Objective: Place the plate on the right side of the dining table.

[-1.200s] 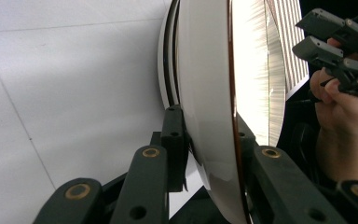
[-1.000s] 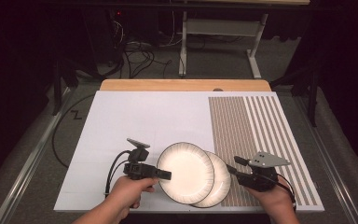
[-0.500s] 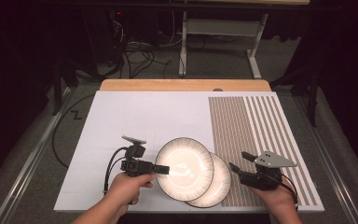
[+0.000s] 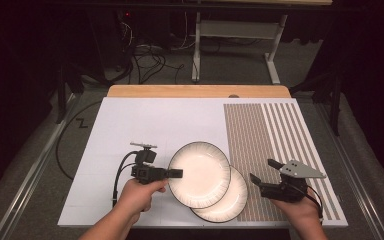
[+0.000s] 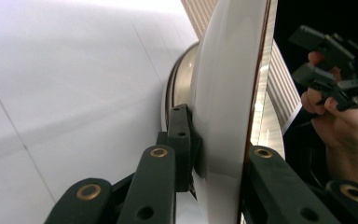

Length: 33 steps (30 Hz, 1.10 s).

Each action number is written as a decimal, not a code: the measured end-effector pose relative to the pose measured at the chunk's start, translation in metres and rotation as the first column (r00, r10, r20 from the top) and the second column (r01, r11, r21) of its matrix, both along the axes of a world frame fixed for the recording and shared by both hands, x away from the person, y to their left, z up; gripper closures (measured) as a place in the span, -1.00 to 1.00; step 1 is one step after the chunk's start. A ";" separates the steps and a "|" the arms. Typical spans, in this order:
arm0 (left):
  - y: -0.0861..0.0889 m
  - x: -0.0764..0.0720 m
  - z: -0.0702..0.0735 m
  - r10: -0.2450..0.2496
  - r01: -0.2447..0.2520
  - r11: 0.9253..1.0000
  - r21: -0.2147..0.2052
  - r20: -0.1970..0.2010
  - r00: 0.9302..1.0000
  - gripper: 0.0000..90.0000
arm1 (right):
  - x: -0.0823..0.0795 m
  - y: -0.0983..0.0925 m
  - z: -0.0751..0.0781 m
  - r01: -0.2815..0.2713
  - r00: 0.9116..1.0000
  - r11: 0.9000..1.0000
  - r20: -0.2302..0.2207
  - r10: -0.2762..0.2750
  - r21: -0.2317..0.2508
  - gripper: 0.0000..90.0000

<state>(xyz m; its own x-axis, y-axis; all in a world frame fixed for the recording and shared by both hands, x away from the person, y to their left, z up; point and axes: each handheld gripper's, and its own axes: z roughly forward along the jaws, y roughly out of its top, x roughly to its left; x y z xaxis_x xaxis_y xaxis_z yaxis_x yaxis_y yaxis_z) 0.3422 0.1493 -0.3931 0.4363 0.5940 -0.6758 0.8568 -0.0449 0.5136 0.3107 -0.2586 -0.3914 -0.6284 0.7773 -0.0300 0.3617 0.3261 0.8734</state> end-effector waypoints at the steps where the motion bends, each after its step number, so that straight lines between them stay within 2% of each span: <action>1: 0.002 0.001 0.000 0.000 0.000 1.000 -0.005 0.016 1.000 0.77 | 0.000 -0.001 0.000 0.002 1.000 1.000 -0.001 -0.002 0.001 -0.52; 4: 0.006 0.000 0.000 0.011 -0.010 1.000 -0.014 0.064 0.998 0.77 | -0.001 -0.002 0.000 0.003 1.000 1.000 0.002 -0.003 0.004 -0.53; 8: 0.009 -0.003 -0.002 0.021 -0.018 1.000 -0.026 0.137 0.990 0.77 | -0.001 -0.002 0.001 -0.001 1.000 1.000 0.014 0.001 0.013 -0.60; 10: 0.011 -0.006 -0.003 0.023 -0.018 0.999 -0.032 0.170 0.985 0.77 | -0.002 -0.002 0.002 -0.008 1.000 1.000 0.019 0.007 0.018 -0.63; 14: 0.012 -0.013 -0.004 0.032 -0.022 0.999 -0.044 0.245 0.969 0.76 | -0.004 -0.002 0.005 -0.006 0.999 0.999 0.042 0.004 0.043 -0.72; 15: 0.012 -0.013 -0.004 0.032 -0.022 0.999 -0.044 0.245 0.969 0.76 | -0.004 -0.003 0.006 -0.005 0.999 0.999 0.045 0.003 0.051 -0.75; 16: 0.013 -0.016 -0.005 0.039 -0.027 0.998 -0.047 0.269 0.962 0.76 | -0.005 -0.003 0.006 -0.004 0.999 0.998 0.048 0.001 0.060 -0.79; 17: 0.013 -0.021 -0.006 0.046 -0.032 0.998 -0.052 0.303 0.952 0.76 | -0.005 -0.003 0.007 -0.004 0.999 0.998 0.054 0.000 0.067 -0.82; 20: 0.014 -0.026 -0.007 0.054 -0.037 0.998 -0.055 0.344 0.937 0.76 | -0.007 -0.005 0.008 0.003 0.998 0.996 0.066 -0.008 0.084 -0.93; 21: 0.014 -0.026 -0.007 0.054 -0.037 0.998 -0.055 0.344 0.937 0.76 | -0.007 -0.005 0.008 0.003 0.998 0.996 0.066 -0.008 0.084 -0.93; 22: 0.014 -0.029 -0.005 0.052 -0.035 0.998 -0.051 0.372 0.927 0.76 | -0.008 -0.005 0.009 0.003 0.997 0.995 0.077 -0.010 0.095 -0.97; 23: 0.014 -0.029 -0.005 0.052 -0.035 0.998 -0.051 0.372 0.927 0.76 | -0.008 -0.005 0.009 0.003 0.997 0.995 0.077 -0.010 0.095 -0.97; 24: 0.014 -0.032 -0.005 0.052 -0.037 0.998 -0.046 0.398 0.916 0.76 | -0.009 -0.005 0.009 0.003 0.996 0.995 0.084 -0.011 0.096 -0.97; 26: 0.014 -0.035 -0.006 0.052 -0.033 0.998 -0.050 0.426 0.903 0.76 | -0.011 -0.005 0.009 -0.001 0.996 0.996 0.090 -0.007 0.094 -0.97; 27: 0.014 -0.035 -0.006 0.052 -0.033 0.998 -0.050 0.426 0.903 0.76 | -0.011 -0.005 0.009 -0.001 0.996 0.996 0.090 -0.007 0.094 -0.97; 28: 0.015 -0.036 -0.006 0.044 -0.024 0.998 -0.050 0.446 0.894 0.76 | -0.012 -0.004 0.009 -0.003 0.996 0.996 0.091 -0.006 0.093 -0.97; 29: 0.015 -0.037 -0.006 0.041 -0.022 0.999 -0.047 0.453 0.890 0.76 | -0.014 -0.004 0.009 -0.004 0.996 0.996 0.094 -0.005 0.092 -0.97; 30: 0.015 -0.039 -0.006 0.038 -0.020 0.999 -0.042 0.475 0.879 0.76 | -0.015 -0.003 0.008 -0.007 0.995 0.996 0.100 -0.003 0.093 -0.97; 31: 0.015 -0.039 -0.006 0.038 -0.020 0.999 -0.042 0.475 0.879 0.76 | -0.015 -0.003 0.008 -0.007 0.995 0.996 0.100 -0.003 0.093 -0.97; 32: 0.014 -0.039 -0.006 0.035 -0.018 0.999 -0.040 0.484 0.874 0.76 | -0.016 -0.003 0.008 -0.006 0.995 0.996 0.104 -0.004 0.091 -0.97; 33: 0.014 -0.041 -0.006 0.032 -0.015 0.999 -0.038 0.499 0.866 0.76 | -0.017 -0.002 0.008 -0.006 0.995 0.996 0.104 -0.003 0.090 -0.97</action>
<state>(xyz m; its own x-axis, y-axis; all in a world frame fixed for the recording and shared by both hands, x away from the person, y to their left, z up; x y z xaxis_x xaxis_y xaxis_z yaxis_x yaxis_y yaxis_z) 0.3013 0.1633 -0.3990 0.7066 0.5905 -0.3899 0.4860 -0.0045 0.8740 0.2940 -0.2606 -0.3835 -0.6268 0.7788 -0.0247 0.2672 0.2446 0.9321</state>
